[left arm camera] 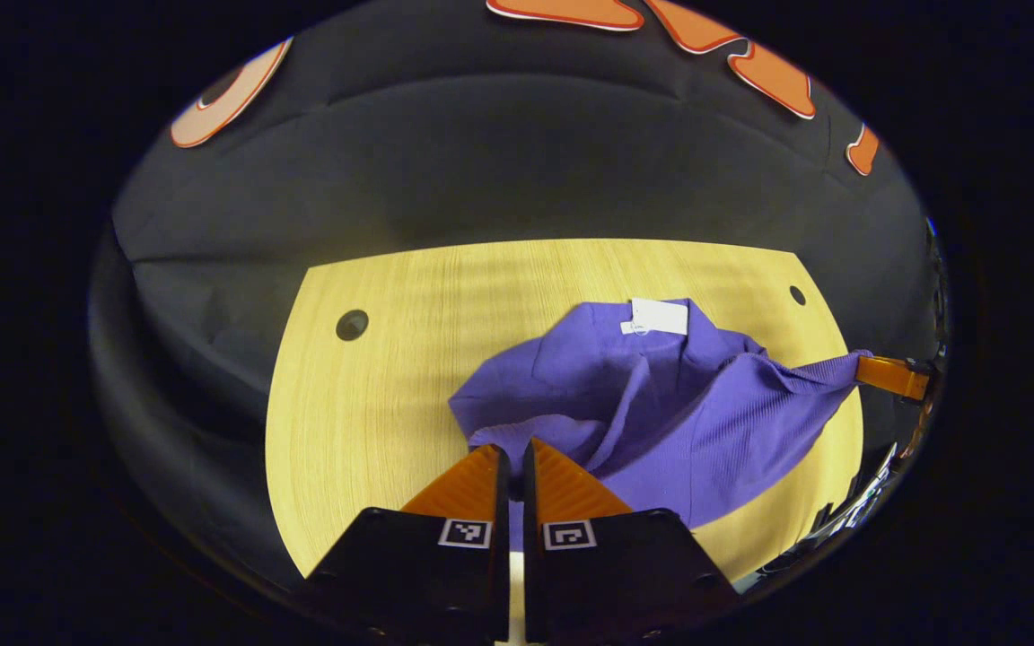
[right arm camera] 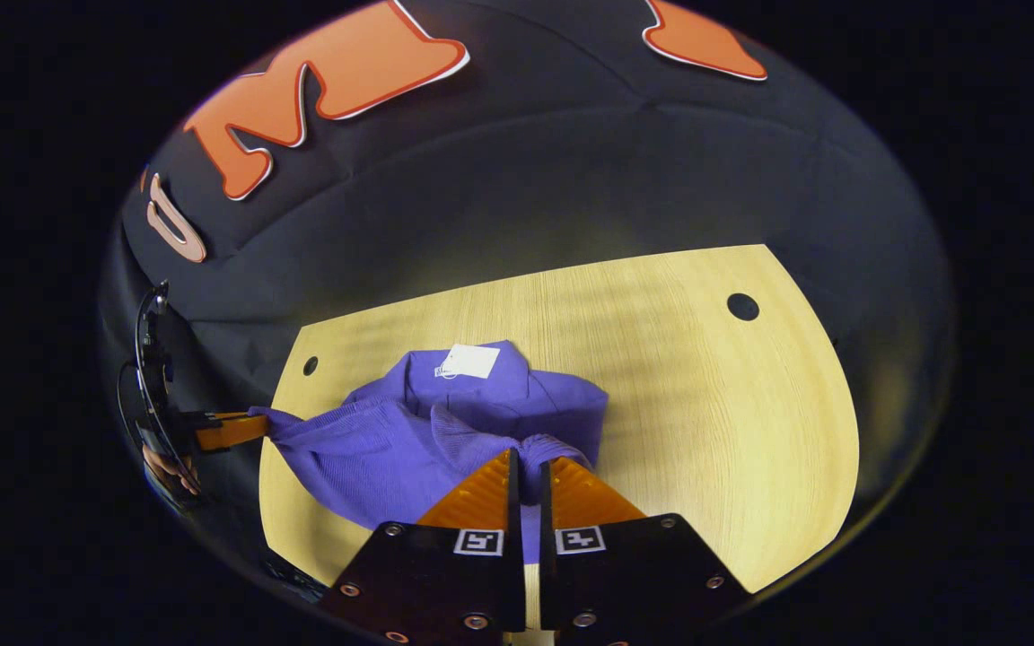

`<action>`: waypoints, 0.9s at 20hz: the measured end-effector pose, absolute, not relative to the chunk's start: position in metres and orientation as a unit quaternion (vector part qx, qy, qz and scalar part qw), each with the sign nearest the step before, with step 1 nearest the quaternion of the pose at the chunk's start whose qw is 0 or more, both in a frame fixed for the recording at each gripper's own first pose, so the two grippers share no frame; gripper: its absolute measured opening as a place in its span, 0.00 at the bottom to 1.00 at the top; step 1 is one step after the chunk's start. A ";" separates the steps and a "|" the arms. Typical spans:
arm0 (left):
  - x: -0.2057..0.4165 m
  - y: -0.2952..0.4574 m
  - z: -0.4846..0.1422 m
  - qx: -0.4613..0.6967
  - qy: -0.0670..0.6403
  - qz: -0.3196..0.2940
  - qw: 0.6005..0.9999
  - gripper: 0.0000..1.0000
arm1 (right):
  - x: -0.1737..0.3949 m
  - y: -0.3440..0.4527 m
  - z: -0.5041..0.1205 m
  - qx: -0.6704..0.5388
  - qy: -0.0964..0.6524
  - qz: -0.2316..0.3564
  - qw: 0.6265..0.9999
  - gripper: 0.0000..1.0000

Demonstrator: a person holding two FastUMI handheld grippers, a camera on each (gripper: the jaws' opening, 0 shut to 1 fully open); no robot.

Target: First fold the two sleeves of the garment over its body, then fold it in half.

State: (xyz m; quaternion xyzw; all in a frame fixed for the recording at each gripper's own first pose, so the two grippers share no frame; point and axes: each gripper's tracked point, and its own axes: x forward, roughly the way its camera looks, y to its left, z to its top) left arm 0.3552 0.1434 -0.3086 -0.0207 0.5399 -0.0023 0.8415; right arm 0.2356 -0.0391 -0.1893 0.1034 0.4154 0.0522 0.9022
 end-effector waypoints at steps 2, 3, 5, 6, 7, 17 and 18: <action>0.371 0.138 -0.308 -0.010 0.527 0.000 0.850 0.07 | 0.249 -0.041 -0.191 0.109 0.417 0.054 0.901 0.07; 0.377 0.140 -0.307 0.001 0.523 0.002 0.853 0.07 | 0.256 -0.042 -0.192 0.111 0.417 0.055 0.900 0.07; 0.389 0.143 -0.312 0.024 0.516 0.012 0.856 0.07 | 0.271 -0.044 -0.193 0.117 0.416 0.053 0.900 0.07; 0.394 0.145 -0.313 0.034 0.513 0.016 0.858 0.07 | 0.278 -0.045 -0.194 0.119 0.417 0.054 0.900 0.07; 0.400 0.146 -0.315 0.044 0.509 0.019 0.859 0.07 | 0.285 -0.044 -0.195 0.121 0.416 0.055 0.899 0.06; 0.459 0.164 -0.341 0.082 0.451 0.063 0.886 0.31 | 0.345 -0.046 -0.211 0.201 0.404 0.029 0.892 0.20; 0.462 0.167 -0.336 0.091 0.440 0.070 0.890 0.50 | 0.348 -0.050 -0.209 0.204 0.398 0.024 0.894 0.25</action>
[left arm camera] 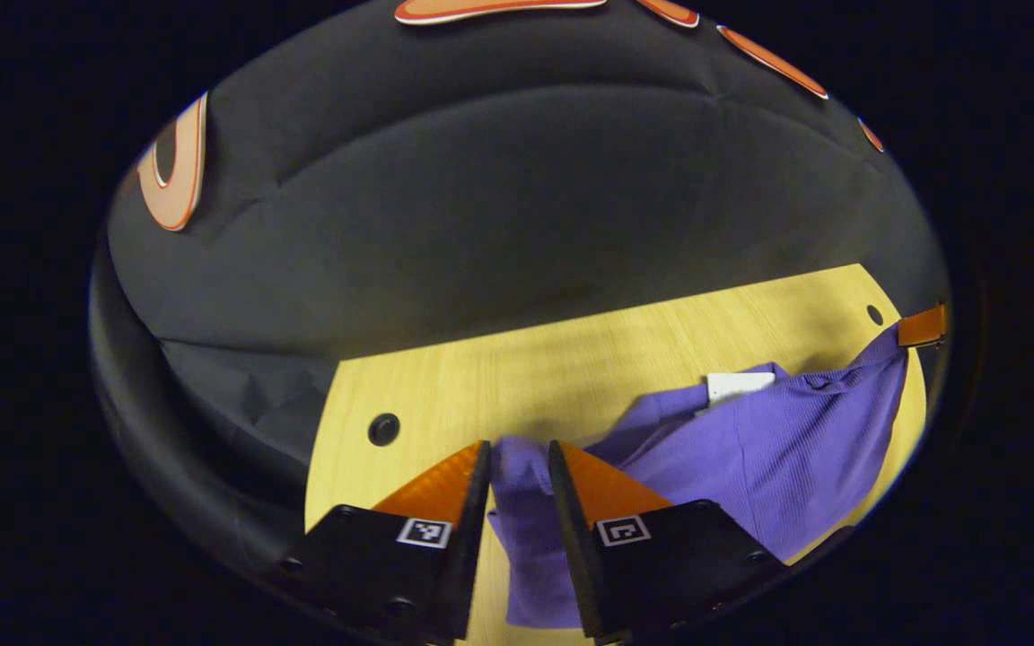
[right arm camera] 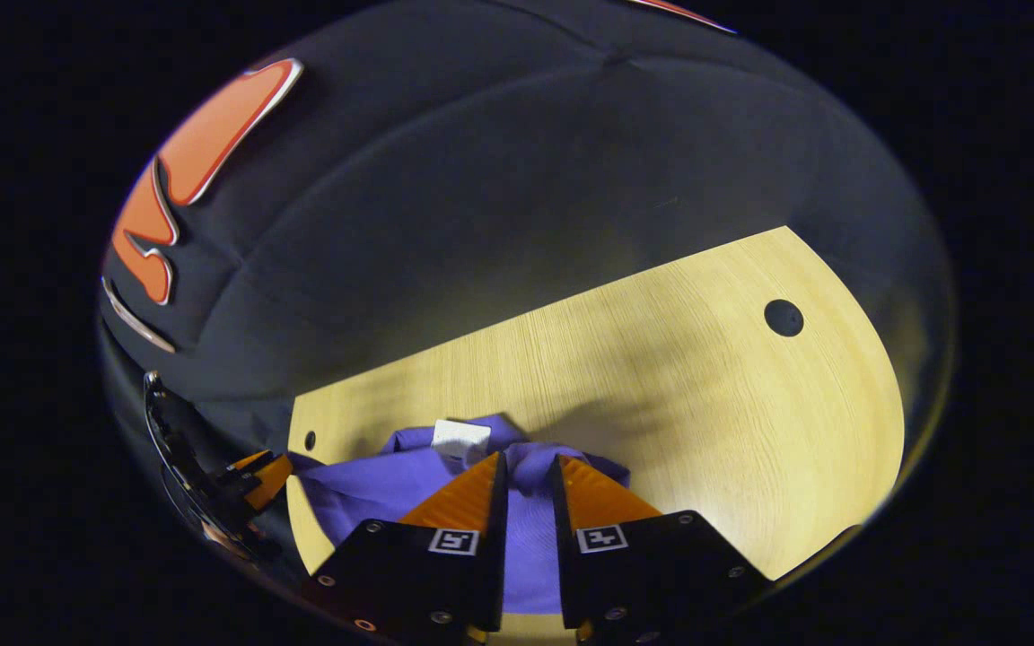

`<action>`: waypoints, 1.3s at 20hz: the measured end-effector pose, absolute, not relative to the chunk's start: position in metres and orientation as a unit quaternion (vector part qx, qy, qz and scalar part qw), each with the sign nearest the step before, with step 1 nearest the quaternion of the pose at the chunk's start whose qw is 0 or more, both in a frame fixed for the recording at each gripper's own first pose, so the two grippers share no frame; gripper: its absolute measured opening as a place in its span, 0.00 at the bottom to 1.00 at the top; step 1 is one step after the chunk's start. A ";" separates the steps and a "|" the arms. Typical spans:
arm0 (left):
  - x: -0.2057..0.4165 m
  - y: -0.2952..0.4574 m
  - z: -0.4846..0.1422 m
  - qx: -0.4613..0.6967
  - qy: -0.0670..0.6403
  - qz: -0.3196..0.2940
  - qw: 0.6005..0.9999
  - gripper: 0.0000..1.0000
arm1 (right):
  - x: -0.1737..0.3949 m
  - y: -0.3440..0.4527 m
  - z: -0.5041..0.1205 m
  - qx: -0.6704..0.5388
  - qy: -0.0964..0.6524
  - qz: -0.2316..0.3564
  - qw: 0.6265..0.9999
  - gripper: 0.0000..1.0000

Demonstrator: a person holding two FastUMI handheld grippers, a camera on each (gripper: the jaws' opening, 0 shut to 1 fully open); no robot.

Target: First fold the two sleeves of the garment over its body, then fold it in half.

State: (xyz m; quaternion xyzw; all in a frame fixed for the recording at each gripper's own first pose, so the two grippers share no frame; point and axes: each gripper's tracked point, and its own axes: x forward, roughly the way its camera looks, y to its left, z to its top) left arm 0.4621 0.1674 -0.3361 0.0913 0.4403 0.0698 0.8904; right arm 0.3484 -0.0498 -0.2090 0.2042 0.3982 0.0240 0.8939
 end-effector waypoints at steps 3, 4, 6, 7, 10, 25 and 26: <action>0.465 0.165 -0.323 0.094 0.420 0.067 0.900 0.59 | 0.356 -0.063 -0.198 0.206 0.369 0.011 0.906 0.48; 0.466 0.160 -0.317 0.090 0.412 0.063 0.905 0.76 | 0.355 -0.066 -0.195 0.202 0.363 0.004 0.910 0.60; 0.465 0.155 -0.302 0.084 0.390 0.066 0.914 0.82 | 0.351 -0.071 -0.187 0.182 0.347 0.001 0.920 0.71; 0.463 0.154 -0.298 0.080 0.381 0.069 0.919 0.85 | 0.345 -0.070 -0.178 0.169 0.335 0.003 0.927 0.74; 0.455 0.155 -0.267 0.050 0.344 0.072 0.935 0.88 | 0.329 -0.068 -0.149 0.125 0.293 0.001 0.948 0.87; 0.350 0.133 -0.106 0.014 0.144 0.024 0.989 0.97 | 0.216 -0.003 -0.035 0.050 0.127 -0.003 0.991 0.95; 0.343 0.131 -0.098 0.019 0.125 0.018 0.992 0.97 | 0.206 0.004 -0.031 0.051 0.118 -0.003 0.992 0.95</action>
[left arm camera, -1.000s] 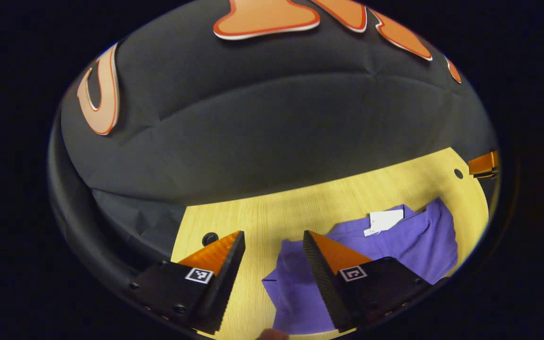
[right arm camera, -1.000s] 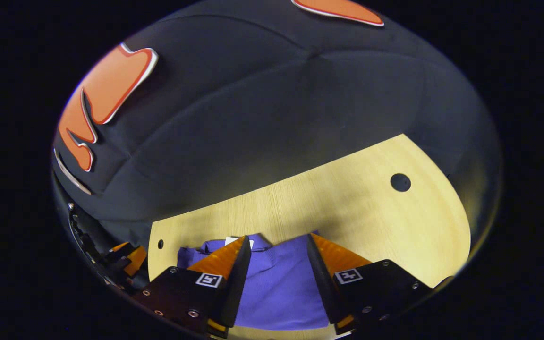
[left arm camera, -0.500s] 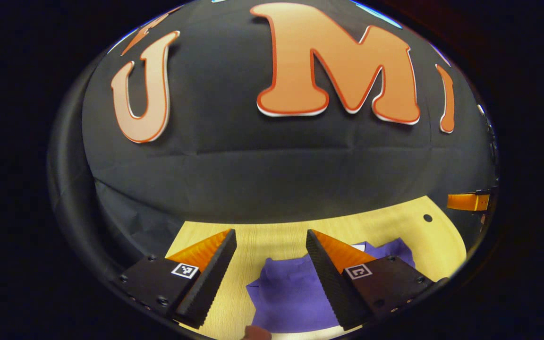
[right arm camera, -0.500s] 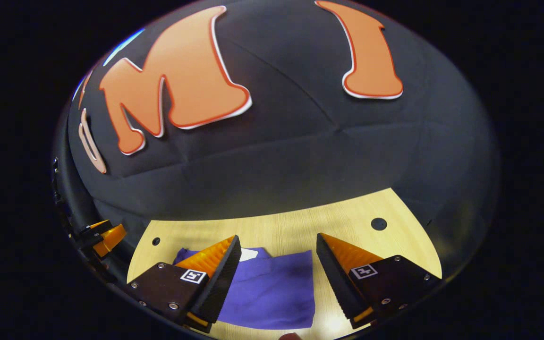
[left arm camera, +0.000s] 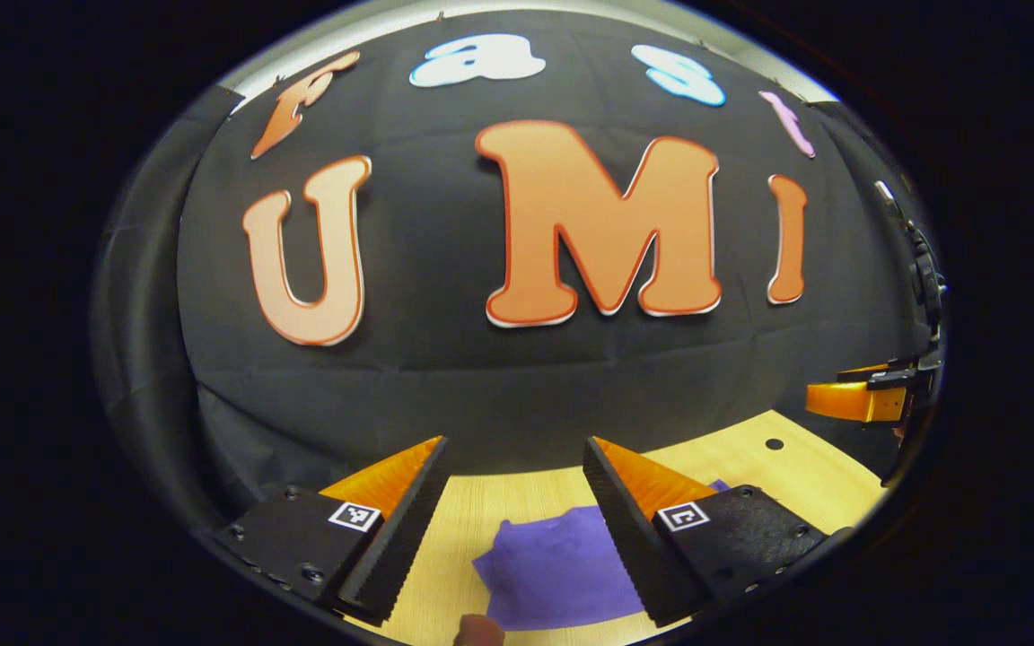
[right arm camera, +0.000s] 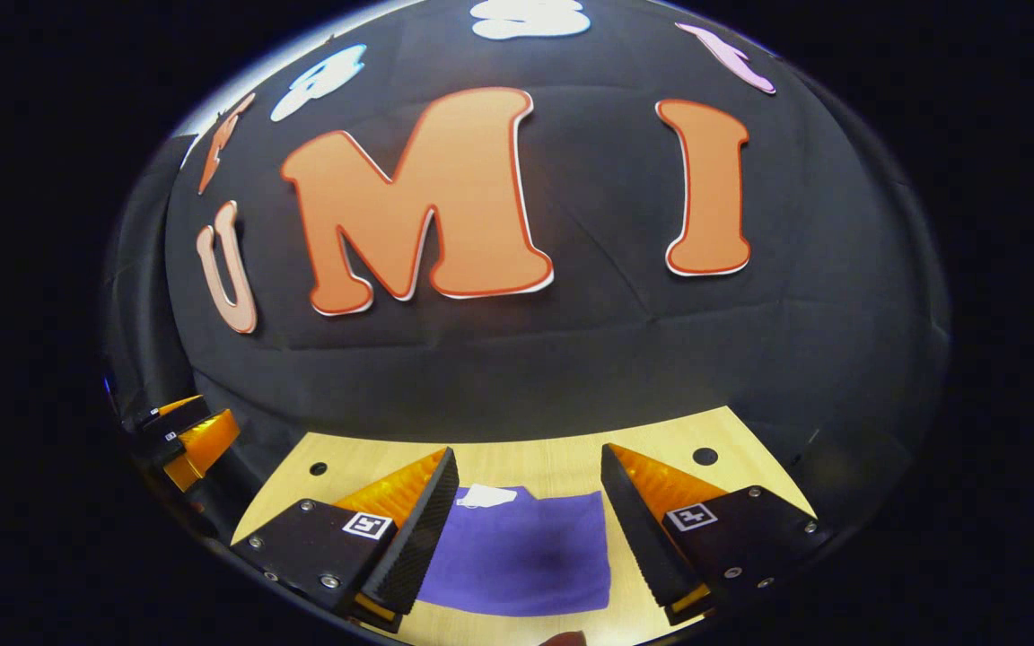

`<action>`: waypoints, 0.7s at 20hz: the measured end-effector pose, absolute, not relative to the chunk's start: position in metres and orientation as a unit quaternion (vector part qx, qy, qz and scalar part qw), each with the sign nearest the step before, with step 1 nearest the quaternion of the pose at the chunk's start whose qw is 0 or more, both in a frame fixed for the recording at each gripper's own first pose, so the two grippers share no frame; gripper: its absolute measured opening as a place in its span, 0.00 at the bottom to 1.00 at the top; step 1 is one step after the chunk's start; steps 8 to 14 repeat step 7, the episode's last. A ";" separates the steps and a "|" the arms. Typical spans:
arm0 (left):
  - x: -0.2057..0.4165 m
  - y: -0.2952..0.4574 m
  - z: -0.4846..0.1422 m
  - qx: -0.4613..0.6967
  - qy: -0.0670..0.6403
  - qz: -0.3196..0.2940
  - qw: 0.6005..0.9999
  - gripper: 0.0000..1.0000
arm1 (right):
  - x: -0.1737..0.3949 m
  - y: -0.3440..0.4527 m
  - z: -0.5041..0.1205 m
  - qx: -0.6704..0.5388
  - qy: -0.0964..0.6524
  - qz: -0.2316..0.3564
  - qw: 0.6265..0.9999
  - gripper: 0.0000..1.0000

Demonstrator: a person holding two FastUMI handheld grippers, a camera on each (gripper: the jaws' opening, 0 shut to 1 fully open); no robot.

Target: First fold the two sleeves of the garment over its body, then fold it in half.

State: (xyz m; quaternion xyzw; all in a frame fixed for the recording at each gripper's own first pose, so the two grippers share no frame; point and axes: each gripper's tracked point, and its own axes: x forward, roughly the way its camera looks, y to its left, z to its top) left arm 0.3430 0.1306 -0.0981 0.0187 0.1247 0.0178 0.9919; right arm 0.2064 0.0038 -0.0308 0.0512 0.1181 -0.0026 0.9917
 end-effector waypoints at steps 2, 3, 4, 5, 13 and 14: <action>0.323 0.125 -0.089 0.021 0.105 0.006 0.994 0.95 | 0.189 0.016 -0.018 0.050 0.103 -0.004 0.993 0.95; 0.312 0.123 -0.086 0.017 0.099 -0.001 0.995 0.95 | 0.180 0.020 -0.016 0.048 0.097 -0.006 0.994 0.95; 0.305 0.121 -0.083 0.013 0.090 -0.007 0.996 0.96 | 0.171 0.027 -0.013 0.047 0.088 -0.007 0.995 0.95; 0.297 0.120 -0.081 0.014 0.083 -0.012 0.996 0.96 | 0.164 0.032 -0.012 0.047 0.081 -0.008 0.996 0.95; 0.281 0.120 -0.077 0.019 0.067 -0.018 0.997 0.95 | 0.148 0.044 -0.011 0.046 0.071 -0.010 0.996 0.94; 0.281 0.120 -0.077 0.019 0.067 -0.018 0.997 0.95 | 0.148 0.044 -0.011 0.046 0.071 -0.010 0.996 0.94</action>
